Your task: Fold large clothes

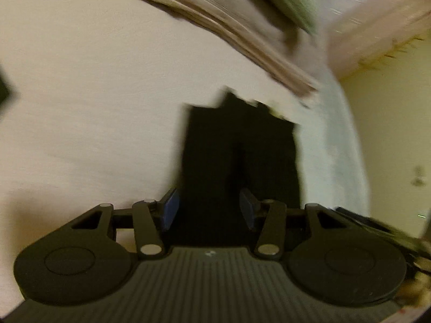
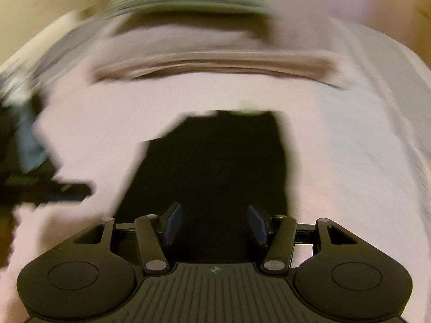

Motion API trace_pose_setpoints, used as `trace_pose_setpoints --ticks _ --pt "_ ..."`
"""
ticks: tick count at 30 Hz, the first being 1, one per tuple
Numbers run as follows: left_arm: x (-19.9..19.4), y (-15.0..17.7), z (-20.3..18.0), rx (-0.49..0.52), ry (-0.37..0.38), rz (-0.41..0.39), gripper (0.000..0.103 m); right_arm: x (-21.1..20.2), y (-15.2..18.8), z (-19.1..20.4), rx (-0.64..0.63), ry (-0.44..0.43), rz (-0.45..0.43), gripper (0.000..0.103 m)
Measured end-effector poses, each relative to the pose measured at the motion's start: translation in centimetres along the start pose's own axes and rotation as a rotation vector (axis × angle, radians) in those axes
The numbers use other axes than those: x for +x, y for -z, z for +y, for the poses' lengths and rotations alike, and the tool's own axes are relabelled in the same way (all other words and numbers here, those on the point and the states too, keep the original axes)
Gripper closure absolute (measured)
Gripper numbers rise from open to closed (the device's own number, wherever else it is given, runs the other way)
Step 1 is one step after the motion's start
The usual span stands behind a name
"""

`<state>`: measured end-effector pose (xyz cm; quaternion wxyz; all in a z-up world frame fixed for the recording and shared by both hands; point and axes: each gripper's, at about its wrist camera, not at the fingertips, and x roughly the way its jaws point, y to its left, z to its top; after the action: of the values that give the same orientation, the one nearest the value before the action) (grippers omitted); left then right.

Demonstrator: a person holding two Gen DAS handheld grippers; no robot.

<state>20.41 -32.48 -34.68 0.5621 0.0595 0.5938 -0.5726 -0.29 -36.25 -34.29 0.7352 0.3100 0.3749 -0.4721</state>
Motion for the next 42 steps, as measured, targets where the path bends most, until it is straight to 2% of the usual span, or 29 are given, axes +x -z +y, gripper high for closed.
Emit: trace_pose_setpoints --ticks 2,4,6,11,14,17,19,21,24,26,30,34,37,39,42 --pt "3.0 -0.3 -0.9 -0.023 0.044 0.048 0.059 1.5 0.2 -4.0 0.088 0.103 0.026 0.051" --pt "5.9 -0.4 -1.4 -0.048 0.077 0.085 0.059 4.1 0.3 -6.7 0.116 0.201 0.069 0.051" --pt "8.4 -0.6 -1.6 -0.069 0.094 0.119 0.059 6.3 0.4 -8.5 0.129 0.251 0.111 0.051" --pt "11.5 -0.8 -1.1 -0.074 0.013 0.116 0.060 8.4 1.2 -10.6 0.231 0.188 0.124 0.051" --pt "12.2 -0.7 -0.5 -0.110 0.062 0.116 0.060 9.5 1.2 -10.6 0.257 0.121 0.133 0.051" --pt "13.4 -1.3 -0.9 -0.114 0.115 0.126 0.065 10.9 1.3 -10.2 0.235 0.136 0.146 0.051" --pt "13.9 -1.7 -1.4 -0.108 0.105 0.121 0.092 11.3 1.2 -9.8 0.214 0.147 0.152 0.051" --pt "12.8 -2.2 -1.9 -0.067 0.111 0.089 0.092 10.9 1.1 -9.4 0.210 0.141 0.159 0.052" --pt "8.7 -2.7 -3.2 0.087 0.105 -0.010 0.093 10.2 0.4 -8.2 0.167 0.114 0.149 0.052" --pt "6.7 -3.0 -2.9 0.135 0.084 -0.048 0.093 9.7 0.0 -6.6 0.106 0.106 0.132 0.052" --pt "6.5 -3.3 0.5 0.125 -0.013 -0.066 0.093 10.1 -0.1 -3.3 -0.009 0.083 0.110 0.052" --pt "7.1 -3.4 2.4 0.104 0.015 -0.076 0.093 10.2 -0.1 -1.1 -0.077 0.100 0.096 0.052" --pt "5.5 -3.1 1.3 0.201 0.035 -0.143 0.093 10.0 0.1 -0.1 -0.107 0.096 0.072 0.052" --pt "4.6 -2.8 1.6 0.214 0.050 -0.181 0.093 10.4 0.3 0.4 -0.103 0.065 0.072 0.052" --pt "7.0 -2.9 3.8 0.182 -0.042 -0.126 0.093 11.6 0.6 0.6 -0.083 0.045 0.087 0.052"
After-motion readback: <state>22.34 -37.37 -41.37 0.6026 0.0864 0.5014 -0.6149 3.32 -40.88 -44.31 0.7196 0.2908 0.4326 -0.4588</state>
